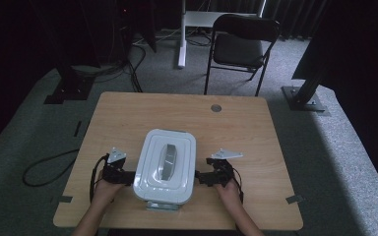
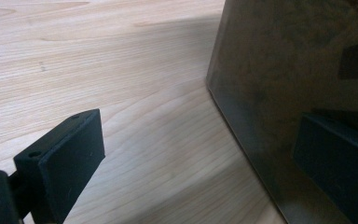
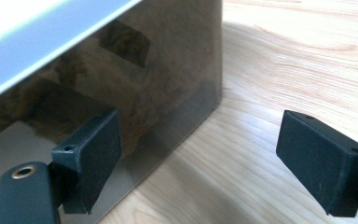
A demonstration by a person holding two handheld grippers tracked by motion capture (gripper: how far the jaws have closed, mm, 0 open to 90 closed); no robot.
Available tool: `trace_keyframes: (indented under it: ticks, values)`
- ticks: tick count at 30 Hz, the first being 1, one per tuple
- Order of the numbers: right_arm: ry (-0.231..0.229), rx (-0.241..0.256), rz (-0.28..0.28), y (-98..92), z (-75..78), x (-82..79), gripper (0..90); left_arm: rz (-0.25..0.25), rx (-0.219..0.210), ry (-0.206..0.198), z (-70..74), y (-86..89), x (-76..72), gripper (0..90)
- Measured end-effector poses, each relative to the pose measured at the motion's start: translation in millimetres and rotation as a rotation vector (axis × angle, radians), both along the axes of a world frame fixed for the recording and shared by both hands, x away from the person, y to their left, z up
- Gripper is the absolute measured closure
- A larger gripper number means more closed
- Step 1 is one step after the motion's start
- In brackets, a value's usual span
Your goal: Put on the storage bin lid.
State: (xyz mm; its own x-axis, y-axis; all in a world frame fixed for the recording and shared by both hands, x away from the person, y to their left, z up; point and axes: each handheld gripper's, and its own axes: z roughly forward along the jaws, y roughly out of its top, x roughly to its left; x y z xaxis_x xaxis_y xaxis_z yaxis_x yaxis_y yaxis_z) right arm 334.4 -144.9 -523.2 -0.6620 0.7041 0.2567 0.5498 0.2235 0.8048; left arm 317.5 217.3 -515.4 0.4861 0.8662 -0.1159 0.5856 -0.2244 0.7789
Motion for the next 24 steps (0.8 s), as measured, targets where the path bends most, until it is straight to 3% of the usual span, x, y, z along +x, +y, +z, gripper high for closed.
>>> trace_keyframes:
  ticks: [8,15,20,24]
  values:
    - [-0.006,-0.015,-0.035,-11.7,0.4,6.2,13.3,-0.021,0.015,0.005,1.6,-12.6,0.2,3.3]
    - [-0.026,-0.016,-0.044,-19.8,0.6,9.6,13.2,-0.058,-0.003,0.005,-0.3,-15.7,-3.3,3.2]
    - [-0.051,-0.043,-0.075,-25.6,-1.2,6.2,13.2,-0.081,0.007,-0.025,-0.6,-10.5,-7.9,2.8]
    - [-0.065,-0.043,-0.103,-32.2,-2.6,4.7,13.2,-0.067,-0.016,-0.059,-1.5,-3.3,-11.1,2.8]
